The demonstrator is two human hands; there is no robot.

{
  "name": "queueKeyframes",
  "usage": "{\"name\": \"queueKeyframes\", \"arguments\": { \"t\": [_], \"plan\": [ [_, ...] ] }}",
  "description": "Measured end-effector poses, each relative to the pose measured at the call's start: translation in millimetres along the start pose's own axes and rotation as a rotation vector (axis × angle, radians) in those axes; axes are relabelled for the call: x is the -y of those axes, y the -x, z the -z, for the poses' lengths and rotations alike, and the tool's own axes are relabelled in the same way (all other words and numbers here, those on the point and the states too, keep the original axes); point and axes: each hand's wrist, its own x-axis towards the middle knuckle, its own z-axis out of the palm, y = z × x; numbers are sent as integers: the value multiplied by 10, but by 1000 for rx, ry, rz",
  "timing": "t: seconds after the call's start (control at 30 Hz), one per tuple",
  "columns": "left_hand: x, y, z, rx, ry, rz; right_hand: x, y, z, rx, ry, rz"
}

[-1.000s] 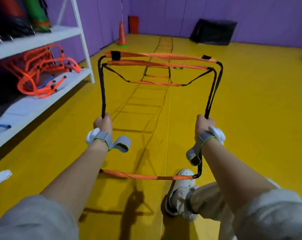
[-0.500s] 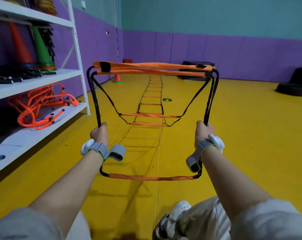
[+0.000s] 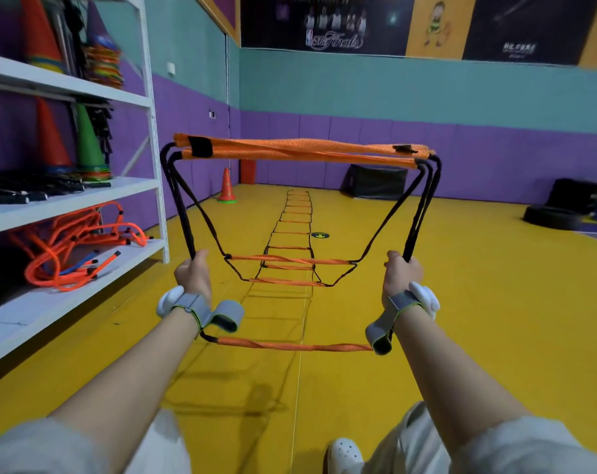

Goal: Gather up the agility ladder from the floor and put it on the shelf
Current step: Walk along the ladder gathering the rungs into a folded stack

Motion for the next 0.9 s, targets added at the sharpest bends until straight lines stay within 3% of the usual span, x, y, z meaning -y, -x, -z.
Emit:
{"name": "queueKeyframes", "arguments": {
  "t": [0.3,0.63,0.9],
  "plan": [
    [-309,175,-101,24,184,-88,357,14,40,-11,-152,82],
    [-582,196,-169,30,227,-164,535,-146,71,-9,-268,171],
    [-307,-27,-148,31,157,-170,158,-307,8,-64,-119,115]
  ]
}}
